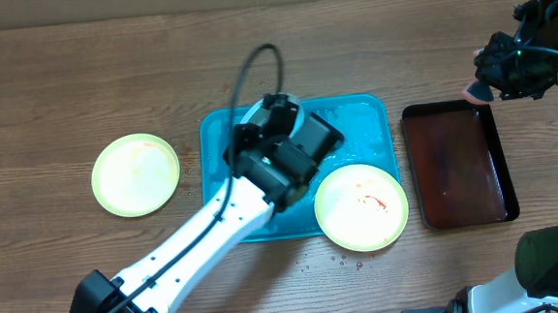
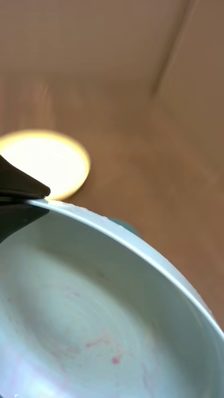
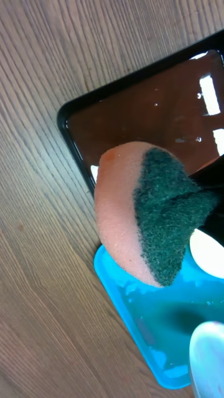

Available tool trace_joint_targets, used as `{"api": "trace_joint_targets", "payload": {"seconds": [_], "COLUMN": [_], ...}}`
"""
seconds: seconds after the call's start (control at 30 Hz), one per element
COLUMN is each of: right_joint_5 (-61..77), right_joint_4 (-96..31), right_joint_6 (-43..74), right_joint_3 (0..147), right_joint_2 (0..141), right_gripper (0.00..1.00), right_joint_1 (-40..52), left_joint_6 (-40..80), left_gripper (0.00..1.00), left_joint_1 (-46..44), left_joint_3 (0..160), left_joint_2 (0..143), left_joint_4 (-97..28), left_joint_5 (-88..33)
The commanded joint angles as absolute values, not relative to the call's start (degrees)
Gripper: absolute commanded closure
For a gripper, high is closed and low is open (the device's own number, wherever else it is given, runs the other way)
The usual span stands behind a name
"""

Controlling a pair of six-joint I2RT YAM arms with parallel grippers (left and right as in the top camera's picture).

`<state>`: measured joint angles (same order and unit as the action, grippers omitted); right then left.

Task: Clean dirty plates on tray and stack at the side
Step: 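Lift the white plate with left gripper and stack it on the yellow plate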

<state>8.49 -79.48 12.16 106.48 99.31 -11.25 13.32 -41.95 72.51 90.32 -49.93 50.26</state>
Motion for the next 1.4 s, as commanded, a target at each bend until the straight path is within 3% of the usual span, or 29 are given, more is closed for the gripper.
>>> {"api": "trace_joint_targets", "payload": {"seconds": [0.0,0.33,0.6,0.73,0.93,1.23,1.37], "right_joint_5": [7.51,7.51,7.51,7.51,7.53,7.53,7.53], "right_joint_4": [-79.26,-79.24,-79.46,-79.64,-79.7,-79.7,-79.85], "right_joint_6": [12.14,12.14,12.14,12.14,12.16,12.16,12.16], "right_joint_3": [106.5,106.5,106.5,106.5,106.5,106.5,106.5], "right_joint_2": [99.02,99.02,99.02,99.02,99.02,99.02,99.02], "right_gripper": [0.96,0.96,0.96,0.96,0.96,0.96,0.96], "right_joint_1": [-11.38,-11.38,-11.38,-11.38,-11.38,-11.38,-11.38], "left_joint_6": [19.46,17.52,15.62,15.38,14.96,14.76,13.93], "left_gripper": [0.96,0.96,0.96,0.96,0.96,0.95,0.8], "left_joint_1": [-35.24,-4.78,19.2,26.52,32.16,32.93,32.93], "left_joint_3": [73.78,73.67,72.49,71.29,68.36,66.74,66.74], "left_joint_2": [89.12,89.19,91.98,94.54,96.82,99.13,99.66], "left_joint_4": [-50.98,-52.25,-52.84,-52.6,-49.56,-47.29,-48.14], "left_joint_5": [31.22,0.12,-9.21,-10.33,-10.09,-8.82,-8.8]}}
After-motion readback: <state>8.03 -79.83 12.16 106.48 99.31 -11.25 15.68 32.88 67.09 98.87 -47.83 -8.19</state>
